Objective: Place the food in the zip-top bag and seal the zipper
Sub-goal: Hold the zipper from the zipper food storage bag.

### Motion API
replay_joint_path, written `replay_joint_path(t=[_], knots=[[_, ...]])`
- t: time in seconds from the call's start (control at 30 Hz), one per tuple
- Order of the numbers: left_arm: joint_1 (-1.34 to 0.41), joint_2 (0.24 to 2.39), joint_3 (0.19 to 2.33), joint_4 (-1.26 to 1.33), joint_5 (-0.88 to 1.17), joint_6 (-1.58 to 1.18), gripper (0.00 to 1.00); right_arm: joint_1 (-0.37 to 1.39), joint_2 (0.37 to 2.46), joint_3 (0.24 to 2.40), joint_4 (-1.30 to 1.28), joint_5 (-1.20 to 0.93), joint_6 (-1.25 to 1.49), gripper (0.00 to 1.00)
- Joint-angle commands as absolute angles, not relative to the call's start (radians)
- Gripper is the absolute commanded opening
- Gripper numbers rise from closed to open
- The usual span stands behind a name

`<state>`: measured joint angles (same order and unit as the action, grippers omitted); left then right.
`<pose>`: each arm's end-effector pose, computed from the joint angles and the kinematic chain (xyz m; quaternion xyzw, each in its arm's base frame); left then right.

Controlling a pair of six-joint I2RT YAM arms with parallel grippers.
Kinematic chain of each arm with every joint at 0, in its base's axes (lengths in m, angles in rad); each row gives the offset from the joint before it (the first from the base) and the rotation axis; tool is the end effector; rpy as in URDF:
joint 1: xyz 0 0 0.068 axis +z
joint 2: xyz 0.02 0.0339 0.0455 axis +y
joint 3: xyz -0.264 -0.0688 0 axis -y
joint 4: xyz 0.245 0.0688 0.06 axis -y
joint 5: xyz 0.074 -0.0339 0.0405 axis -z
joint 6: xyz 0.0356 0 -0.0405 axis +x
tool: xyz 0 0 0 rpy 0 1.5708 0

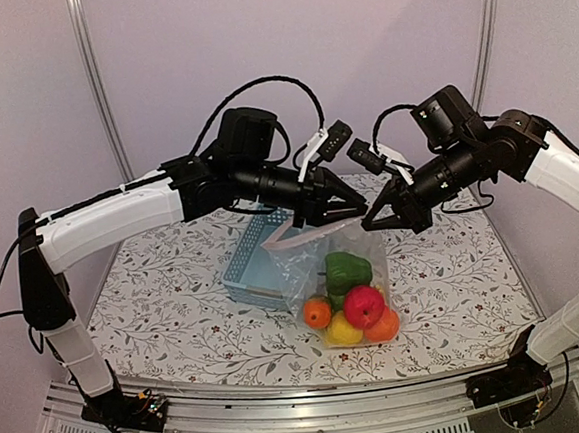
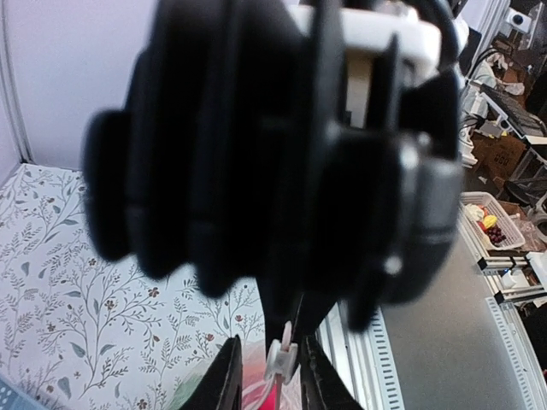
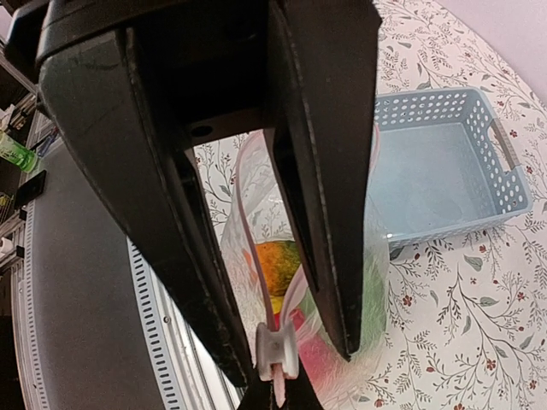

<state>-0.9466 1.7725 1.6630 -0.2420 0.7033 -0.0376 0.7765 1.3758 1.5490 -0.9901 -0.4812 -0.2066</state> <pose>0.2256 -0.3526 0.3702 0.5151 0.6050 -0.5029 0.3403 0.1826 0.2024 0.3969 -0.5035 0.7547 0.3131 0.2808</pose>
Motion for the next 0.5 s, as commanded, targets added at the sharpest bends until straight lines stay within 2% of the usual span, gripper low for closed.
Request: replay_joint_path(t=[0.0,0.23,0.47], knots=[[-0.939,1.799,1.685,-0.227,0.724,-0.039,0.22,0.775,1.381,1.563,-0.950,-0.479,-0.213,0.00],[-0.930,1.793,1.669,-0.219,0.720,-0.058,0.15,0.775,1.379,1.566,-0.949,-0.458,-0.209,0.00],[-0.924,1.777,1.649,-0.239,0.696,-0.055,0.14,0.774,1.379,1.565,-0.942,-0.442,-0.209,0.00]])
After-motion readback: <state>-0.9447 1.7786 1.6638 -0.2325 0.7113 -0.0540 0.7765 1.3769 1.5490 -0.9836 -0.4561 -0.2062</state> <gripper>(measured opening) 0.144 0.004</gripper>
